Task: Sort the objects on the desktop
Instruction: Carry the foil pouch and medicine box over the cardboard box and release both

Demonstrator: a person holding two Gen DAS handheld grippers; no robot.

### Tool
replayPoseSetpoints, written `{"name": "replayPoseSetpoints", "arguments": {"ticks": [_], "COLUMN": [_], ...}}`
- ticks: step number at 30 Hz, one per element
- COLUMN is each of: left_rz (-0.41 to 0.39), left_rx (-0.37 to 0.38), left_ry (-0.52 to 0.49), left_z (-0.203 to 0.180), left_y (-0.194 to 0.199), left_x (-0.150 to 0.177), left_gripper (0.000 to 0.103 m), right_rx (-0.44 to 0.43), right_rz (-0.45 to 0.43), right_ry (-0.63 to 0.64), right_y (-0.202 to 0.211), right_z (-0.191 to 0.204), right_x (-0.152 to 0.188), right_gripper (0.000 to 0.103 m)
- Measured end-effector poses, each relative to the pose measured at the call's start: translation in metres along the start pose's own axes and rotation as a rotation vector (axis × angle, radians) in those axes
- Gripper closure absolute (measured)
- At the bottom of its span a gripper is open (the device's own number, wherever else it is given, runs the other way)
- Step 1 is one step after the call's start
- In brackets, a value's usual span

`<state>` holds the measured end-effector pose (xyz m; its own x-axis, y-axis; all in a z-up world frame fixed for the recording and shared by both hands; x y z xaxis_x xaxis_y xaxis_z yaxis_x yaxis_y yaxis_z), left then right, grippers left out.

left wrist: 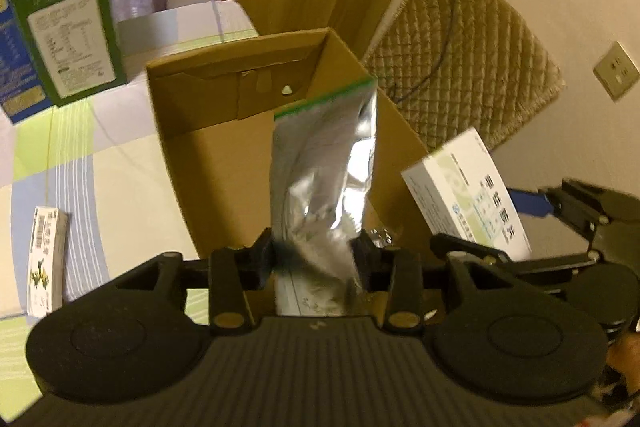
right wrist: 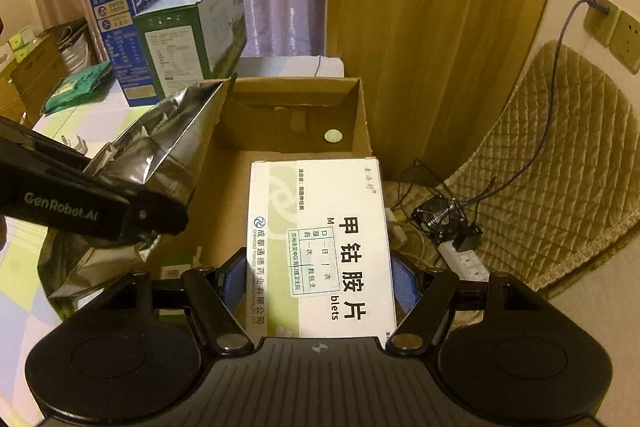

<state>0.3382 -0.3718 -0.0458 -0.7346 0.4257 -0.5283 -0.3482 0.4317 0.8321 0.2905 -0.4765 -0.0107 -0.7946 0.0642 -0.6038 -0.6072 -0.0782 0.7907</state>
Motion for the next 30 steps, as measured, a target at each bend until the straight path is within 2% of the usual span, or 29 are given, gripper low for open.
{"name": "replayPoseSetpoints", "arguments": {"ticks": [1, 5, 6, 19, 21, 22, 23, 30], "left_rz": [-0.007, -0.010, -0.007, -0.019, -0.019, -0.020, -0.020, -0.024], "left_rx": [-0.011, -0.032, -0.049, -0.046, -0.044, -0.043, -0.042, -0.048], "left_ry": [0.005, -0.007, -0.010, -0.026, -0.027, -0.027, -0.029, -0.024], "left_z": [0.004, 0.014, 0.018, 0.035, 0.036, 0.036, 0.036, 0.041], "left_y": [0.000, 0.005, 0.007, 0.028, 0.030, 0.031, 0.032, 0.041], "left_x": [0.000, 0.005, 0.007, 0.023, 0.025, 0.027, 0.028, 0.038], "left_gripper": [0.059, 0.056, 0.056, 0.056, 0.055, 0.055, 0.055, 0.053], "right_rx": [0.000, -0.006, -0.009, -0.054, -0.070, -0.071, -0.066, -0.047], "right_rz": [0.003, 0.010, 0.012, -0.006, -0.018, -0.022, -0.030, -0.041], "right_ry": [-0.002, -0.009, -0.011, -0.040, -0.065, -0.072, -0.071, -0.057], "right_y": [-0.002, -0.007, -0.009, -0.015, -0.013, -0.012, -0.010, 0.001], "right_z": [-0.001, -0.001, -0.001, 0.020, 0.022, 0.021, 0.022, 0.021], "right_x": [0.001, 0.005, 0.005, -0.001, -0.006, -0.007, -0.009, -0.007], "right_gripper": [0.035, 0.035, 0.035, 0.035, 0.031, 0.021, 0.015, 0.014]}}
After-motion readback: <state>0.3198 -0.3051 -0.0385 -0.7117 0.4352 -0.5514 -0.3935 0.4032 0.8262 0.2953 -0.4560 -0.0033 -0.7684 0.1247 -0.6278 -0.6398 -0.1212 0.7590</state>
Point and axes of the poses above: each gripper's, at about its wrist camera, not at the fingertips, and y roughly against the way its jaws point, z to its left, x to its underside, the point moved 10 cm from there along -y, roughly the way its jaws point, and after that the axes turned 10 degrees about -y, right-handed, at the moved point
